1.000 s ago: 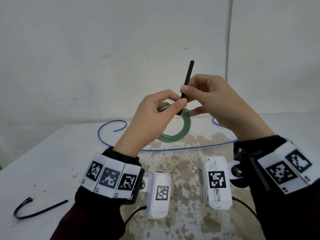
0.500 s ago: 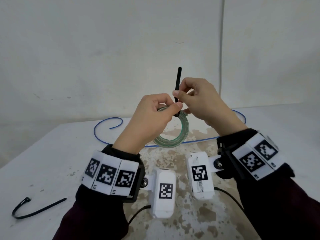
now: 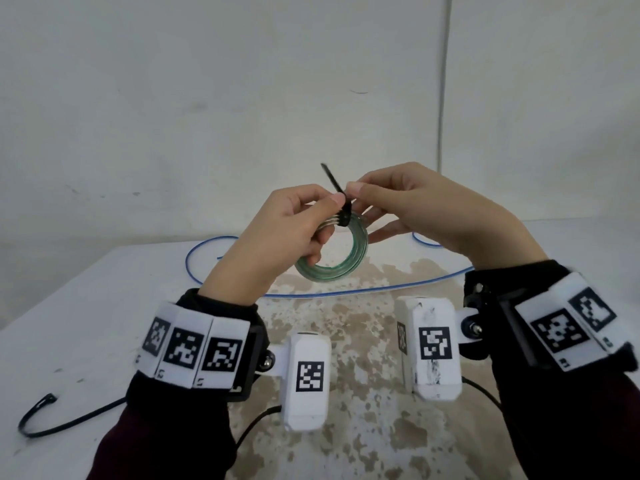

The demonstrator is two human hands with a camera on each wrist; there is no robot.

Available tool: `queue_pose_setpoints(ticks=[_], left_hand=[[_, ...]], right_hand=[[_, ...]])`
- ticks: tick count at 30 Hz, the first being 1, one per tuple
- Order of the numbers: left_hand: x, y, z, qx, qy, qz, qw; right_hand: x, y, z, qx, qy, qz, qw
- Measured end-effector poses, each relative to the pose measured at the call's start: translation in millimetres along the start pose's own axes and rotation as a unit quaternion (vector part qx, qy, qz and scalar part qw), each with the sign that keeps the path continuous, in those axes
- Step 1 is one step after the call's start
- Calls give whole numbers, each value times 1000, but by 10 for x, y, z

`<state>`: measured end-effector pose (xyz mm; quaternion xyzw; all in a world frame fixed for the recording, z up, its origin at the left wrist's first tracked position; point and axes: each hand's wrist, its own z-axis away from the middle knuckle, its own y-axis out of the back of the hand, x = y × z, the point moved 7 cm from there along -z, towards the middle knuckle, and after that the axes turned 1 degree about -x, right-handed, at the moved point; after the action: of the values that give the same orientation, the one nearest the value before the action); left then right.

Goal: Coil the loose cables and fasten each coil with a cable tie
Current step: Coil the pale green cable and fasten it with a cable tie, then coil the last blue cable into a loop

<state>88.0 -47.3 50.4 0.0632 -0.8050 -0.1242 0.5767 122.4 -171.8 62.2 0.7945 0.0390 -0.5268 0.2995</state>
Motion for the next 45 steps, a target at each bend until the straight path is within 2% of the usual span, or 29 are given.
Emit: queue_pose_setpoints(ticks=[3, 7, 12, 16, 20, 24, 29, 32, 35, 40, 45], left_hand=[[-7, 71, -26, 40, -5, 43, 998], [36, 110, -38, 86, -39, 97, 991], [17, -168, -42, 87, -53, 157, 982], [-27, -554, -132, 55, -25, 174, 983], [-23, -1198, -308, -13, 7, 142, 990], [-77, -1883, -443, -63, 2, 64, 996], [-342, -2667, -479, -126, 53, 88, 987], [-487, -3108, -485, -182, 116, 163, 963], [-665, -3418, -489, -209, 203, 259, 921], [-1037, -3601, -481, -200, 326, 357, 853], [-1231, -3538, -535, -149, 352, 433, 817]], right_hand=[[27, 6, -4, 9, -6, 16, 1000], [3, 162, -10, 130, 19, 27, 991], [91, 67, 153, 116, 5, -34, 993], [278, 301, 518, 144, -24, 6, 989], [549, 678, 959, 223, -69, 21, 972], [889, 1292, 1453, 328, -116, 21, 937], [1339, 1992, 2177, 414, -173, -44, 892], [1603, 2330, 2610, 458, -209, -65, 862], [1808, 2592, 2990, 491, -253, -47, 832], [2063, 2940, 3452, 552, -298, 38, 778], [2122, 3113, 3611, 581, -334, 115, 734]])
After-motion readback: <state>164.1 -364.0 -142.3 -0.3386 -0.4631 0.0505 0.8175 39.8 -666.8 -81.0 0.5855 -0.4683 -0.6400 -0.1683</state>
